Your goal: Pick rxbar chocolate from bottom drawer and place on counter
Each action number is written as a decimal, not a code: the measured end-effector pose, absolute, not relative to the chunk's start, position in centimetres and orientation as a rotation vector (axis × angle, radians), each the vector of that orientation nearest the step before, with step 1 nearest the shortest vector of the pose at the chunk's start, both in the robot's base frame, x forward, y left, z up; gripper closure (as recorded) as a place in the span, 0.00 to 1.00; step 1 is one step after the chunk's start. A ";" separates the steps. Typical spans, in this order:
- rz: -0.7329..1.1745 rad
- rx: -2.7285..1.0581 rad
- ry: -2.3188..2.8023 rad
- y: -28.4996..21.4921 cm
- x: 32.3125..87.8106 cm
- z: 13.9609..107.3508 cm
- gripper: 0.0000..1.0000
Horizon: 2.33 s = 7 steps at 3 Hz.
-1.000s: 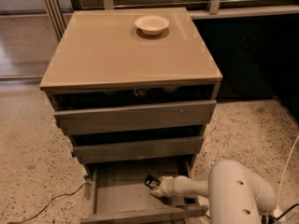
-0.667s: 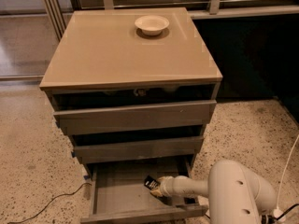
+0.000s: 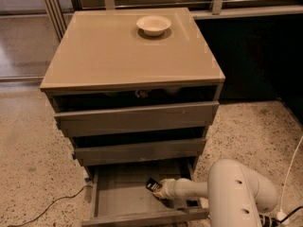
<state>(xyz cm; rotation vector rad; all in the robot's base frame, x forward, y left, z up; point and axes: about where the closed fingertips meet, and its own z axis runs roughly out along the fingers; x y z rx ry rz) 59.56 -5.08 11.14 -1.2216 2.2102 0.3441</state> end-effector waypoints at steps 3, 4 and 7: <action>0.304 -1.245 2.211 -5.2 59.4 11.3 1.00; 0.303 -1.249 2.202 -5.4 59.2 12.1 1.00; 0.362 -1.273 2.143 -6.0 58.0 16.2 1.00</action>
Offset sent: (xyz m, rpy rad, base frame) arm 0.0001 -0.0054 -0.0061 -0.0704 -0.0240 0.0060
